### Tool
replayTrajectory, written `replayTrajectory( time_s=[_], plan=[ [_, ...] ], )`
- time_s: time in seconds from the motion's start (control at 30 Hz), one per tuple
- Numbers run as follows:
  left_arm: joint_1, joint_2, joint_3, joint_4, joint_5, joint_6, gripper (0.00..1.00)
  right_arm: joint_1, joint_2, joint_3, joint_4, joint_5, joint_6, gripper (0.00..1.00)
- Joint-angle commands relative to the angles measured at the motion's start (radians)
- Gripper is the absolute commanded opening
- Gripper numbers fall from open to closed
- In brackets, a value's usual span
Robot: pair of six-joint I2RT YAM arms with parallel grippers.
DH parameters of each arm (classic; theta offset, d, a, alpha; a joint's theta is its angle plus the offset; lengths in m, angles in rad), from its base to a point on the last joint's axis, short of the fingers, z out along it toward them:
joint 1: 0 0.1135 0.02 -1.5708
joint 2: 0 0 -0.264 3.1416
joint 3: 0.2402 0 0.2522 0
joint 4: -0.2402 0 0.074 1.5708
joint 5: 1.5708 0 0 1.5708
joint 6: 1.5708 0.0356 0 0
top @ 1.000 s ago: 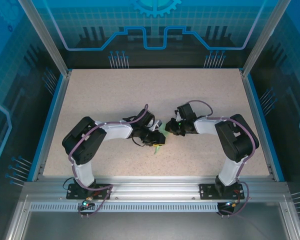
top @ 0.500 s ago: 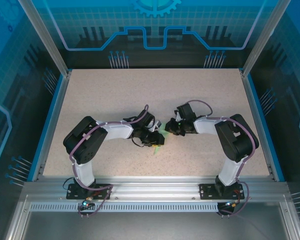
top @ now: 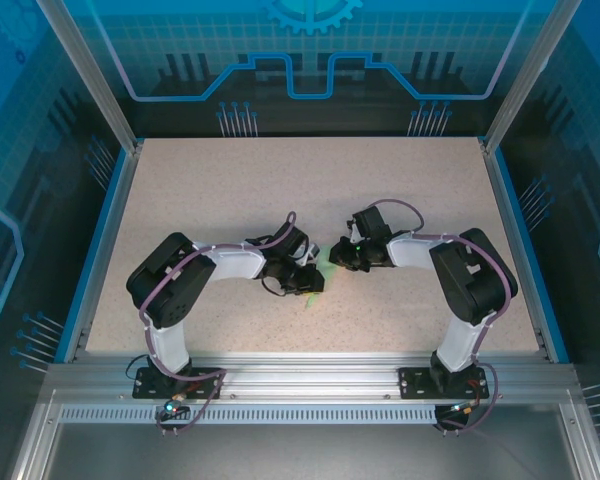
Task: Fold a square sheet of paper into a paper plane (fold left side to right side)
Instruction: Fold the wing for the fifth time at the center of the table.
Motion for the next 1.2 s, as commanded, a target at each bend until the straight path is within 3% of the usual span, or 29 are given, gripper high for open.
replayTrajectory(
  time_s=[0.0, 0.43, 0.7, 1.17],
  plan=[
    [0.005, 0.028, -0.036, -0.047, -0.031, 0.018, 0.18, 0.011, -0.042, 0.007, -0.066, 0.009, -0.038, 0.16],
    [0.015, 0.03, -0.057, -0.023, -0.024, 0.015, 0.05, 0.051, -0.284, -0.167, 0.05, -0.015, -0.063, 0.13],
    [0.017, 0.022, -0.061, -0.026, -0.027, 0.019, 0.05, 0.116, -0.192, -0.157, 0.126, -0.026, -0.043, 0.11],
    [0.017, 0.02, -0.062, -0.03, -0.03, 0.023, 0.02, 0.129, -0.072, -0.109, 0.115, -0.011, -0.06, 0.1]
  ],
)
